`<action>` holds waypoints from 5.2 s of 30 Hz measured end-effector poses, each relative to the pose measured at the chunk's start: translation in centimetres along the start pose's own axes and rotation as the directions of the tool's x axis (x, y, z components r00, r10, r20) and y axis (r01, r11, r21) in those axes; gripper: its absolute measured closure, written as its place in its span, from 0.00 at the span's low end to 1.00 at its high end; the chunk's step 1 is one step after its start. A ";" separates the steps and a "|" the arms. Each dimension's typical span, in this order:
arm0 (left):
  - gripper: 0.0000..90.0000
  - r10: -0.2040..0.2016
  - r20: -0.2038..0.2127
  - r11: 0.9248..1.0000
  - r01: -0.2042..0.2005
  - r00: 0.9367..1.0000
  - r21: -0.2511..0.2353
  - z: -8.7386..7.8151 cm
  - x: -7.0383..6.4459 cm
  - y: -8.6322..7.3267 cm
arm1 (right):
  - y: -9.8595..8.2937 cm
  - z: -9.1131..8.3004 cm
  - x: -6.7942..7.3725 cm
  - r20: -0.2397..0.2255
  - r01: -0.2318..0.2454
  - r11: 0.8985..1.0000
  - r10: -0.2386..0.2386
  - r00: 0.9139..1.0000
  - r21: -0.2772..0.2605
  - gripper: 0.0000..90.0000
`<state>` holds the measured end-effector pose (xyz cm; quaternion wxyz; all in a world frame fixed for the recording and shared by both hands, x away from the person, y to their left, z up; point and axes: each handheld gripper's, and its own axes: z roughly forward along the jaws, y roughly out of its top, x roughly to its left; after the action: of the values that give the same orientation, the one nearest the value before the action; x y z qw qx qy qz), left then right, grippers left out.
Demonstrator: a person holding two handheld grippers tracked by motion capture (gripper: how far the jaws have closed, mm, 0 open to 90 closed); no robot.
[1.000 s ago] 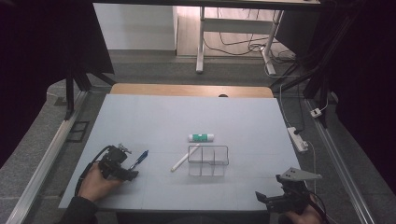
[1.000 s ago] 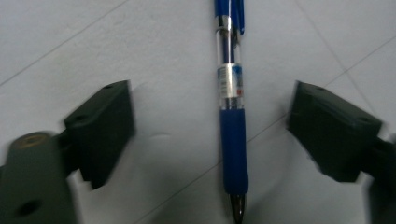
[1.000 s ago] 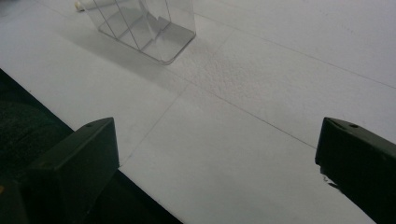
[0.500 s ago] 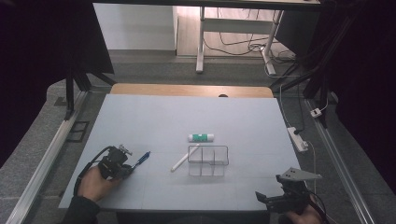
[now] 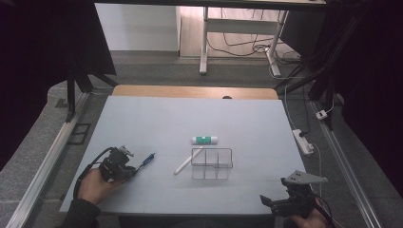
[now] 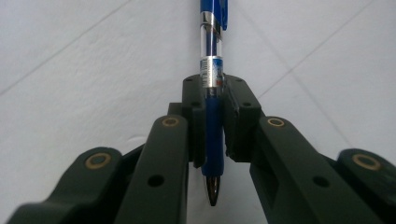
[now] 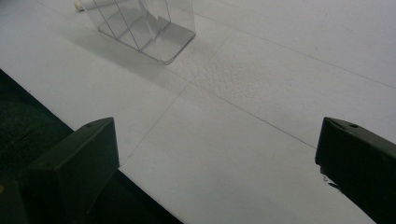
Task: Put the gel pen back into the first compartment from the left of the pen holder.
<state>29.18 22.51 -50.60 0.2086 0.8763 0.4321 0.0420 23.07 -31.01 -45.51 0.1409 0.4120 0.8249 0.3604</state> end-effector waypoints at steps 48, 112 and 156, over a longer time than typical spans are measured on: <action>0.88 0.561 0.245 0.824 -0.561 0.791 -0.078 -4.6 -13.6 10.4 | 10.5 4.4 9.1 -0.299 0.451 0.892 -0.440 0.847 -0.037 0.15; 0.13 0.535 0.171 0.821 -0.462 0.827 -0.335 -6.0 -11.6 8.3 | 10.5 7.3 10.6 -0.455 0.631 0.775 -0.574 0.681 -0.035 0.85; 0.00 0.287 0.129 0.888 -0.213 0.949 -0.407 -4.8 -6.6 0.4 | 15.1 13.9 10.2 -0.246 0.230 0.941 -0.291 0.925 -0.247 0.85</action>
<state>24.12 18.73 -45.33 0.4102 0.8661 0.2766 0.0714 32.83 -10.31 -43.88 0.1136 0.2256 0.8404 0.4794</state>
